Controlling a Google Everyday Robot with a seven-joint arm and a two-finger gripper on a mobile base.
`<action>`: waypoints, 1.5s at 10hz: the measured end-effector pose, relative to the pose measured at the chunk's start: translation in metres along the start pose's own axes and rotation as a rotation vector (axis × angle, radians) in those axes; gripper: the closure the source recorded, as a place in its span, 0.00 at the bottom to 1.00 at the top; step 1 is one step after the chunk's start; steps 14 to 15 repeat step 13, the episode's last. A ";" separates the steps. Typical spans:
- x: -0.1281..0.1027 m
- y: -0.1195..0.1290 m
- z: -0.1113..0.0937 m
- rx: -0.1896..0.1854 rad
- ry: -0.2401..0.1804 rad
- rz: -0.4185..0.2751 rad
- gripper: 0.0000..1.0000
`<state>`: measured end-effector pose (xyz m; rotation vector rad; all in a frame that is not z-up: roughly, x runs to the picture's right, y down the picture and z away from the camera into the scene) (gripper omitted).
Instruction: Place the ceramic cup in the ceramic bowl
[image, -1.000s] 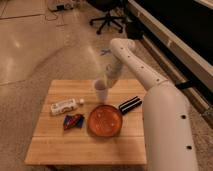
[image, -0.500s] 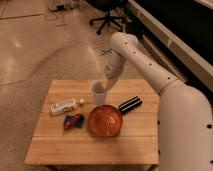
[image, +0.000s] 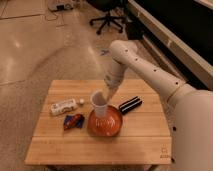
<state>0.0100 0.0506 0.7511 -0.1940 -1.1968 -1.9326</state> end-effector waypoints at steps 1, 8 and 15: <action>-0.002 0.002 0.010 -0.002 -0.009 -0.005 0.76; 0.003 0.015 0.062 -0.018 -0.112 -0.012 0.20; 0.012 0.024 0.055 -0.012 -0.077 0.034 0.20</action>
